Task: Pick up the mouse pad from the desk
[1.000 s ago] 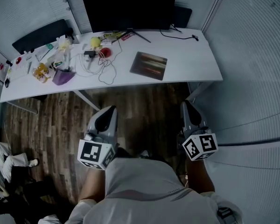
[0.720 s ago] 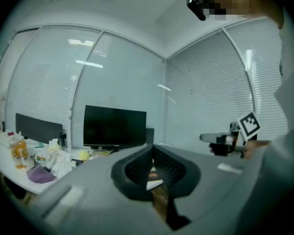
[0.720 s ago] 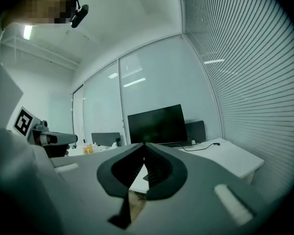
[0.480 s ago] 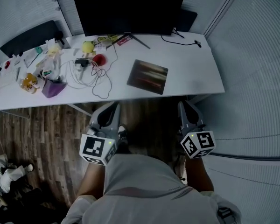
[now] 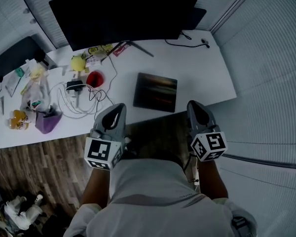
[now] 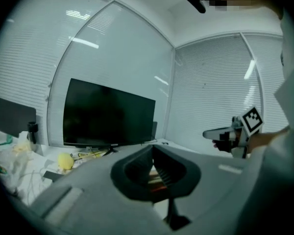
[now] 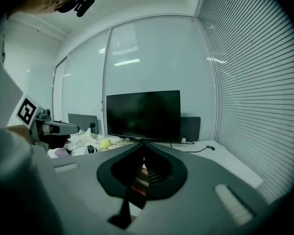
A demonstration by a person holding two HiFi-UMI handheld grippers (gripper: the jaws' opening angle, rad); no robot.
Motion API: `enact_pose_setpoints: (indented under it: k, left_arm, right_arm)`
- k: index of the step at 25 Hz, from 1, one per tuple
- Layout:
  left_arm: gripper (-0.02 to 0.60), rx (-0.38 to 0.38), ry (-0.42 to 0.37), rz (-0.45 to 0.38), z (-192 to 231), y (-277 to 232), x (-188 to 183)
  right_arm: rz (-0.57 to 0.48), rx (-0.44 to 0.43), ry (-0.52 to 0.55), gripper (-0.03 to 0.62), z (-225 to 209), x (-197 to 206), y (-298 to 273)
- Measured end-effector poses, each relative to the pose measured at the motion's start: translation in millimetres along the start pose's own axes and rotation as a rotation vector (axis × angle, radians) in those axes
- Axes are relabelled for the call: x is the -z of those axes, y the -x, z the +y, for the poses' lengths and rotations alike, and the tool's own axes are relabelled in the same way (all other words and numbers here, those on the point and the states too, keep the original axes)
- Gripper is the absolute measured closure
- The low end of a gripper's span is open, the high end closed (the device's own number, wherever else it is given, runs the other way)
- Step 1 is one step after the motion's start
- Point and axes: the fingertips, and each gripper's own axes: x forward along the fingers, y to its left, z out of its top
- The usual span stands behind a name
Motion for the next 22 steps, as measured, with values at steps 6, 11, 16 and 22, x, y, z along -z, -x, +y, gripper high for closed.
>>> enact_pose_setpoints:
  k: [6, 11, 16, 22]
  left_arm:
    - [0.573, 0.03, 0.006, 0.051, 29, -38, 16]
    - [0.535, 0.043, 0.01, 0.134, 37, -75, 39]
    - [0.416, 0.058, 0.034, 0.29, 29, -122, 82]
    - [0.348, 0.004, 0.045, 0.505, 27, -181, 154]
  right_arm:
    - [0.102, 0.033, -0.011, 0.588, -7, 23, -48]
    - [0.219, 0.024, -0.026, 0.537, -26, 53, -87]
    - [0.356, 0.002, -0.021, 0.425, -55, 97, -120]
    - [0.527, -0.035, -0.066, 0.344, -92, 166, -156]
